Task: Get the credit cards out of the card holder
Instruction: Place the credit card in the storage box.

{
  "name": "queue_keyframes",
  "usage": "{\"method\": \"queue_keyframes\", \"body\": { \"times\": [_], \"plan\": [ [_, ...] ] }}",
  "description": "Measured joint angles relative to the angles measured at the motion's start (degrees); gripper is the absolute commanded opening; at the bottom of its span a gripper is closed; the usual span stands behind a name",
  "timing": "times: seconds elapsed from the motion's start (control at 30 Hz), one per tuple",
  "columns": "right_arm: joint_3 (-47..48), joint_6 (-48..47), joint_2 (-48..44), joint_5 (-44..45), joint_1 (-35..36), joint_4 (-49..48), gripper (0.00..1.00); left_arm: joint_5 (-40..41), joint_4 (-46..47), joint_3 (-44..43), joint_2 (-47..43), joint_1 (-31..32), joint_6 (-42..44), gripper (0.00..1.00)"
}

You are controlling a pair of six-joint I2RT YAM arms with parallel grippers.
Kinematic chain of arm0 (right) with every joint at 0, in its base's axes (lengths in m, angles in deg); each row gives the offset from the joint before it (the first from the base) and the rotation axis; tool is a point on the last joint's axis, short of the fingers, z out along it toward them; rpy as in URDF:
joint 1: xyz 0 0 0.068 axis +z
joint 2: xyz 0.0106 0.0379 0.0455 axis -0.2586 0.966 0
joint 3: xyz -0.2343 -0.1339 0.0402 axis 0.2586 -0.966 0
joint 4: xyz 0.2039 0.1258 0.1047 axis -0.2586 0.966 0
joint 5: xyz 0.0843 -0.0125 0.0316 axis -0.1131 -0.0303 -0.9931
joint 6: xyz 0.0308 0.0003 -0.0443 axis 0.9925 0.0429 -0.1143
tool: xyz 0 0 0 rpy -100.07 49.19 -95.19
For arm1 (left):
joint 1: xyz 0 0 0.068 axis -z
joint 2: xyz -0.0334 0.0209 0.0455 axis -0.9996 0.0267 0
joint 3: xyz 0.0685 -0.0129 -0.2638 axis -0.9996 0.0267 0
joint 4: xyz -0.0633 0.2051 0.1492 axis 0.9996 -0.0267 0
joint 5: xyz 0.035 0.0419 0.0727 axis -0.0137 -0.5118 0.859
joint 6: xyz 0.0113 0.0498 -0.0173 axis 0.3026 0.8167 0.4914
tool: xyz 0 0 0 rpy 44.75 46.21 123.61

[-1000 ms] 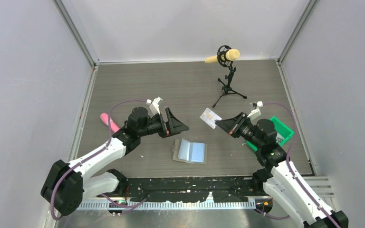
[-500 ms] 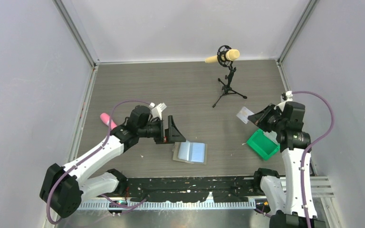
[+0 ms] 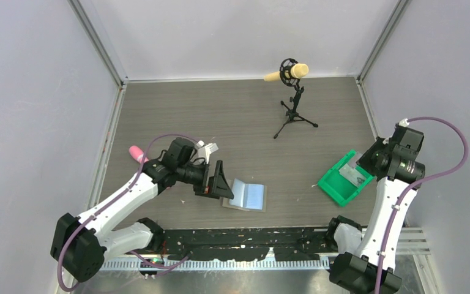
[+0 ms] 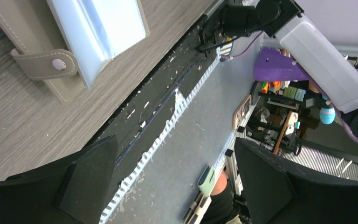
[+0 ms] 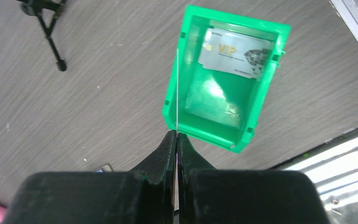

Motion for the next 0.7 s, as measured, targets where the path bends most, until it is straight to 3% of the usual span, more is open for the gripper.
{"method": "queue_keyframes", "body": {
  "times": [0.3,0.7],
  "plan": [
    [-1.05,-1.88,3.67,1.46,-2.58,1.62,0.05,-1.55,-8.02,-2.49,-1.38,0.0,5.73,1.0],
    [-9.97,-2.97,8.09,0.63,-4.52,-7.15,0.05,-0.66,-13.11,-3.91,-1.62,0.0,8.94,1.0]
  ]
}}
